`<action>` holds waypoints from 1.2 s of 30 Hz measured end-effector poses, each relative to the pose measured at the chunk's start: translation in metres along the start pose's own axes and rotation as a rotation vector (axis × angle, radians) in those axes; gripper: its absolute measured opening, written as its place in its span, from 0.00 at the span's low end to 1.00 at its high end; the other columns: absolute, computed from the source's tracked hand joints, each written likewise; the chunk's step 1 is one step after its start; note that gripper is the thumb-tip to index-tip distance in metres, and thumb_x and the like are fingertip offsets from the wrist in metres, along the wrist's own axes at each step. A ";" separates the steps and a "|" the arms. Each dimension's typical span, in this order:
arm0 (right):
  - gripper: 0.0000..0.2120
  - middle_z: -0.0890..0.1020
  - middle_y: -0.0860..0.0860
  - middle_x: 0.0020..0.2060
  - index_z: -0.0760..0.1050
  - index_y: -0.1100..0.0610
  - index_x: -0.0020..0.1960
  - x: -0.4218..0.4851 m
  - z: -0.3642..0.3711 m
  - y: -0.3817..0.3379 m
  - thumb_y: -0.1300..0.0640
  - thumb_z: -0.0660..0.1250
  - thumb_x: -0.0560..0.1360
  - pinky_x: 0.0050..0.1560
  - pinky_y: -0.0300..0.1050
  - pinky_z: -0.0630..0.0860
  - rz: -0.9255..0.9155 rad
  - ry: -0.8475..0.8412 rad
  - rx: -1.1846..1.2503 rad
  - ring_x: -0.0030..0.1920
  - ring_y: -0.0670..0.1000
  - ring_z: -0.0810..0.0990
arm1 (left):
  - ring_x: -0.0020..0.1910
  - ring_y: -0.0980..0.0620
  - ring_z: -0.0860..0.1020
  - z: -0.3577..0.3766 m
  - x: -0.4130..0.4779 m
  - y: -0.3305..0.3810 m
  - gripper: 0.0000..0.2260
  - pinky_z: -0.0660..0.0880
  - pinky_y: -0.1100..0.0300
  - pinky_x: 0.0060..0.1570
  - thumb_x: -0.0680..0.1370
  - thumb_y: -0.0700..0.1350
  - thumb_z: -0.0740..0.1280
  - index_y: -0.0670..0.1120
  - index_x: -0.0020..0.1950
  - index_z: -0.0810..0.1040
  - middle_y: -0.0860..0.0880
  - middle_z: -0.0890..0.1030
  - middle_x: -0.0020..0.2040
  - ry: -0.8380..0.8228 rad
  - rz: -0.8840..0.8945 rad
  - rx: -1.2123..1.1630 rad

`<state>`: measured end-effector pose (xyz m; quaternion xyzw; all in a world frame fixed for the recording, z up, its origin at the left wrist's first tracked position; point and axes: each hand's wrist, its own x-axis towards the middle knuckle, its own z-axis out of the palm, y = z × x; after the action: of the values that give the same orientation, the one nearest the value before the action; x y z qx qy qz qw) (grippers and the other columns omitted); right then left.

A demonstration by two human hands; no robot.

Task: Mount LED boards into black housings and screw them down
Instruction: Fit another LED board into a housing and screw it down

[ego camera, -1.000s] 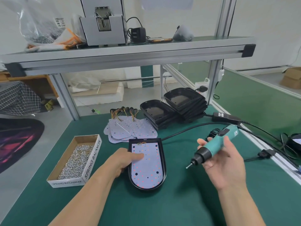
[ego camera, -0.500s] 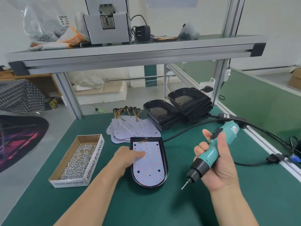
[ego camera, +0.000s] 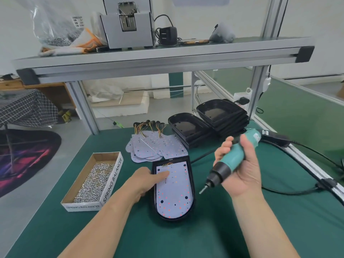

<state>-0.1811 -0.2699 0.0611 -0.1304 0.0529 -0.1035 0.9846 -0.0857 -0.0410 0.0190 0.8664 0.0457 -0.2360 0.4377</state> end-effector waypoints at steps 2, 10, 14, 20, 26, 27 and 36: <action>0.17 0.81 0.50 0.40 0.77 0.59 0.56 0.009 -0.001 0.008 0.54 0.74 0.71 0.34 0.35 0.79 -0.039 0.096 -0.120 0.34 0.45 0.77 | 0.26 0.51 0.57 -0.005 0.000 0.005 0.26 0.53 0.59 0.30 0.74 0.62 0.72 0.48 0.33 0.61 0.52 0.60 0.27 0.111 0.034 0.038; 0.09 0.81 0.54 0.32 0.78 0.60 0.45 0.016 -0.006 0.042 0.55 0.73 0.75 0.22 0.34 0.70 0.106 0.202 -0.804 0.26 0.46 0.79 | 0.33 0.52 0.72 -0.022 0.004 0.017 0.12 0.72 0.66 0.25 0.79 0.26 0.54 0.35 0.50 0.76 0.42 0.76 0.41 0.054 0.027 -0.798; 0.12 0.80 0.55 0.31 0.78 0.62 0.47 0.006 -0.015 0.037 0.53 0.74 0.72 0.27 0.36 0.73 0.130 0.127 -0.851 0.27 0.49 0.77 | 0.29 0.55 0.66 -0.010 0.004 0.054 0.05 0.63 0.67 0.21 0.78 0.33 0.66 0.36 0.53 0.80 0.48 0.69 0.33 -0.077 0.102 -0.673; 0.15 0.79 0.58 0.35 0.77 0.63 0.45 -0.007 -0.034 0.013 0.52 0.74 0.68 0.29 0.39 0.73 0.441 -0.018 -1.003 0.26 0.50 0.74 | 0.39 0.61 0.76 0.034 0.004 0.155 0.08 0.68 0.65 0.36 0.77 0.46 0.73 0.46 0.54 0.85 0.57 0.83 0.40 0.005 0.506 -0.251; 0.16 0.81 0.55 0.37 0.75 0.63 0.46 -0.006 -0.038 0.014 0.53 0.76 0.69 0.30 0.39 0.72 0.479 -0.053 -0.936 0.27 0.50 0.75 | 0.69 0.47 0.72 0.095 0.005 0.223 0.27 0.71 0.49 0.63 0.76 0.59 0.71 0.57 0.74 0.72 0.53 0.75 0.72 -0.005 0.865 0.705; 0.18 0.81 0.56 0.36 0.75 0.63 0.46 -0.005 -0.040 0.013 0.51 0.75 0.67 0.30 0.39 0.72 0.485 -0.069 -0.942 0.27 0.50 0.74 | 0.70 0.46 0.72 0.106 0.006 0.225 0.29 0.71 0.49 0.62 0.76 0.60 0.70 0.58 0.75 0.69 0.52 0.74 0.72 -0.024 0.871 0.826; 0.10 0.79 0.55 0.32 0.82 0.59 0.38 -0.003 -0.052 0.008 0.52 0.75 0.65 0.27 0.37 0.72 0.499 -0.081 -0.856 0.26 0.48 0.74 | 0.52 0.41 0.78 0.137 0.018 0.207 0.12 0.71 0.54 0.46 0.81 0.55 0.62 0.48 0.48 0.78 0.46 0.80 0.50 0.047 0.915 0.733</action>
<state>-0.1893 -0.2741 0.0092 -0.5103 0.0818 0.1714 0.8388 -0.0614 -0.2764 0.0944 0.8979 -0.4077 -0.0040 0.1659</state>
